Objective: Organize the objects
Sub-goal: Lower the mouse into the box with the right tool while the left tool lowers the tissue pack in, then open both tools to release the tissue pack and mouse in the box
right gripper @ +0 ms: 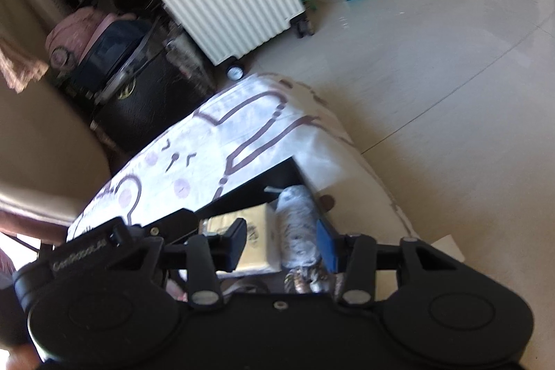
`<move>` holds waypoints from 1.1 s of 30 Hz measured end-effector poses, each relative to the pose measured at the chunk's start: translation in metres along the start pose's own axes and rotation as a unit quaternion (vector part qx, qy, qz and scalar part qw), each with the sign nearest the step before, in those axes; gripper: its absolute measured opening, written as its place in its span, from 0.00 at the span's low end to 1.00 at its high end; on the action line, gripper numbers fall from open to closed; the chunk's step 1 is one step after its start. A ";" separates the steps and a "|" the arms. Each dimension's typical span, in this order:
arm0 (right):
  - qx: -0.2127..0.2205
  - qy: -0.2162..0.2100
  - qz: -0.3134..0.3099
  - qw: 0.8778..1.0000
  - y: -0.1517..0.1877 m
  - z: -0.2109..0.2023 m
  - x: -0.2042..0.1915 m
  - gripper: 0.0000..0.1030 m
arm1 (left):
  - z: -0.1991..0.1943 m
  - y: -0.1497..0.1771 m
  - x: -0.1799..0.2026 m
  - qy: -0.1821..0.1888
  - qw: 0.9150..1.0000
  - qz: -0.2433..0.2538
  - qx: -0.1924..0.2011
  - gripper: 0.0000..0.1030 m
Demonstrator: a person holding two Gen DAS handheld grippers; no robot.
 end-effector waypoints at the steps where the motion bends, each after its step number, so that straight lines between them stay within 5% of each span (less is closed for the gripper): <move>1: -0.002 0.003 -0.007 1.000 0.001 0.001 -0.003 0.39 | 0.000 0.000 -0.003 0.001 1.000 -0.007 -0.002 0.51; 5: 0.022 -0.009 -0.030 0.999 0.002 -0.004 -0.016 0.33 | 0.004 0.002 -0.016 0.038 0.997 -0.060 -0.012 0.47; 10: -0.005 -0.038 -0.045 0.998 0.006 0.005 -0.028 0.25 | 0.015 0.006 -0.020 0.071 0.993 -0.094 -0.026 0.47; 14: -0.026 -0.034 -0.067 0.997 0.012 0.015 -0.037 0.22 | 0.022 0.008 -0.022 0.059 0.993 -0.092 -0.035 0.47; 18: -0.034 -0.025 -0.097 0.994 0.019 0.024 -0.045 0.21 | 0.024 0.008 -0.028 0.037 0.994 -0.093 -0.036 0.29; 25: -0.031 0.010 -0.160 0.987 0.029 0.042 -0.058 0.18 | 0.023 0.007 -0.031 0.021 0.996 -0.083 -0.038 0.19; 33: -0.051 0.042 -0.161 0.985 0.033 0.048 -0.047 0.19 | 0.010 0.003 -0.026 0.015 0.997 -0.063 -0.032 0.29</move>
Point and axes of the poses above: each gripper's, at about its wrist camera, not at the fingertips, and z roughly the way its jaws point, x to its right, y to its underside, the point moved 1 cm from there along z, roughly the way its jaws point, and after that the axes turned 6 degrees about z, right-handed, at the moved point
